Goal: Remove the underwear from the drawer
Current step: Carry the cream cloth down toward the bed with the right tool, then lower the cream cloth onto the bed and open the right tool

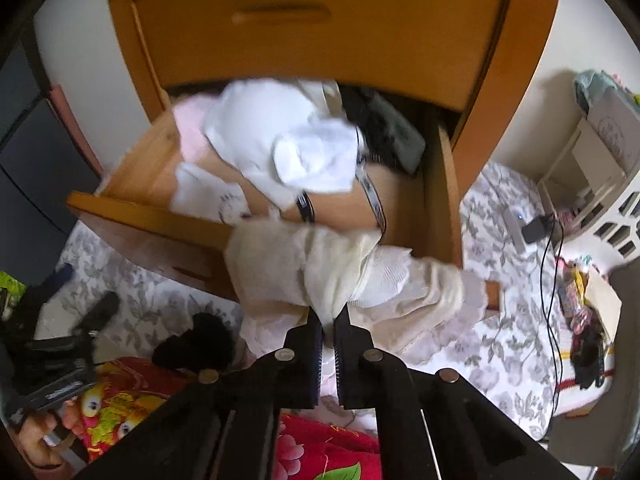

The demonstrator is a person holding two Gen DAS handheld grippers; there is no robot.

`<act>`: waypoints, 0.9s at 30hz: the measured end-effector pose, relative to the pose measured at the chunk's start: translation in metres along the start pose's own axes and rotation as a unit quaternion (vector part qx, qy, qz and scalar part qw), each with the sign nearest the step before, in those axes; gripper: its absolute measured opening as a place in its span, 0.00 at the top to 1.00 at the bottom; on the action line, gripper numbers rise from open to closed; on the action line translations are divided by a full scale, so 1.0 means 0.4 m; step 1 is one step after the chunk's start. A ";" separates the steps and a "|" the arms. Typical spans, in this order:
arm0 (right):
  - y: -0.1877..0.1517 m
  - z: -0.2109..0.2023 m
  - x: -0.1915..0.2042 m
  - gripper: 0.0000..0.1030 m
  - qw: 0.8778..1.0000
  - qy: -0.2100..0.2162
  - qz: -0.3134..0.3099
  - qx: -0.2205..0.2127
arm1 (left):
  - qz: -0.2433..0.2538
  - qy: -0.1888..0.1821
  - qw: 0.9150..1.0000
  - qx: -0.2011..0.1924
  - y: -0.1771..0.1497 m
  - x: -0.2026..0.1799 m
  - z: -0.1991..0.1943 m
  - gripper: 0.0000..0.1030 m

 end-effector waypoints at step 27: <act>0.058 -0.556 -0.044 0.95 0.966 -0.008 -0.022 -0.258 | 0.002 0.001 1.000 -0.001 0.001 -0.001 -0.002 0.00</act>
Point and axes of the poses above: each gripper's, at about its wrist camera, not at the fingertips, and z roughly the way its jaws point, x to its left, y to its top, the point moved 1 cm from there along z, roughly the way its jaws point, and after that the axes turned 13 degrees about -y, right-handed, at the moved point
